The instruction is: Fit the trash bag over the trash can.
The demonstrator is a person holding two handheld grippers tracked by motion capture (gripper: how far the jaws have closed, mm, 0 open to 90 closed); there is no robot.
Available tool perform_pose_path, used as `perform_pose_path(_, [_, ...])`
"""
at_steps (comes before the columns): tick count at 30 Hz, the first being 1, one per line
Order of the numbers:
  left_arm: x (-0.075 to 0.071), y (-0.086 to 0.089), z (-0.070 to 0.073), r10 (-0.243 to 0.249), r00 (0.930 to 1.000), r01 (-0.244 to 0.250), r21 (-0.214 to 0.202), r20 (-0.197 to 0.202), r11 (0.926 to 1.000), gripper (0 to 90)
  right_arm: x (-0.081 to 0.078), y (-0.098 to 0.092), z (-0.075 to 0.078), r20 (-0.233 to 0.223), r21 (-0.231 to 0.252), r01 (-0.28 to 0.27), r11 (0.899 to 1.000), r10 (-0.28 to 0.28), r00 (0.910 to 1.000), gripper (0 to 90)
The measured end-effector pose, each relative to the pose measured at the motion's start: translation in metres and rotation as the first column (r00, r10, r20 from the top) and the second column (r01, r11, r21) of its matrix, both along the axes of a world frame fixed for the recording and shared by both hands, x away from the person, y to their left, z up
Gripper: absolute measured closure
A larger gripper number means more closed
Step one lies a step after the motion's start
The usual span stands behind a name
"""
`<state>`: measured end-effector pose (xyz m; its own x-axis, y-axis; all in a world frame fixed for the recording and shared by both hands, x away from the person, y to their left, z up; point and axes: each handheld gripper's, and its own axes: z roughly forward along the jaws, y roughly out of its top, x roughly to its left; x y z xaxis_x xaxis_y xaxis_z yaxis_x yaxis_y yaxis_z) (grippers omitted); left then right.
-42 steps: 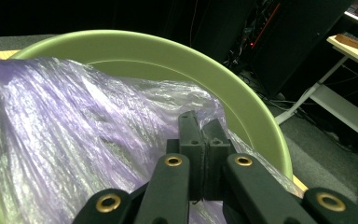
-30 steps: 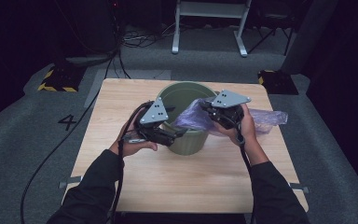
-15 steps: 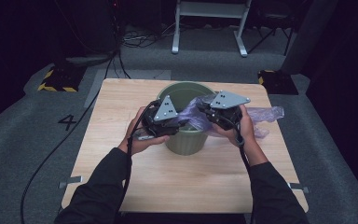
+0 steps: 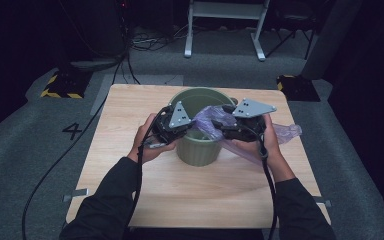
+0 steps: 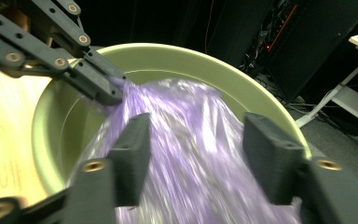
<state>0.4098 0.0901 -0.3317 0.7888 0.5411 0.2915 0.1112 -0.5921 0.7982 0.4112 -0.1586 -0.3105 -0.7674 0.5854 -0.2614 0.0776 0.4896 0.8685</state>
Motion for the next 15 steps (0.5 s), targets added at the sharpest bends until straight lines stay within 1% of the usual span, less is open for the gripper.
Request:
perform_pose_path(4, [0.003, 0.004, 0.0, 0.009, 0.9999, -0.009, -0.009, -0.005, 0.9999, 86.5, -0.011, -0.018, 0.0, -0.01, 0.004, -0.004, 1.0, 0.004, 0.9999, 32.0])
perform_pose_path(8, [0.006, 0.006, 0.0, 0.026, 0.9996, -0.026, -0.016, -0.012, 0.9995, 86.5, -0.029, -0.037, -0.004, -0.018, 0.001, -0.016, 1.0, 0.016, 0.9997, 28.2])
perform_pose_path(11, [0.008, 0.005, 0.0, 0.035, 0.9993, -0.035, -0.018, -0.01, 0.9992, 86.4, -0.044, -0.049, -0.009, -0.028, 0.002, -0.018, 1.0, 0.018, 0.9995, 24.5])
perform_pose_path(13, [0.009, 0.005, 0.0, 0.038, 0.9992, -0.038, -0.02, -0.013, 0.9991, 86.4, -0.053, -0.056, -0.015, -0.042, 0.008, -0.031, 1.0, 0.031, 0.9986, 23.4])
perform_pose_path(15, [0.01, 0.005, -0.001, 0.041, 0.9991, -0.041, -0.018, -0.015, 0.999, 86.5, -0.062, -0.061, -0.023, -0.055, 0.009, -0.03, 1.0, 0.031, 0.998, 20.9])
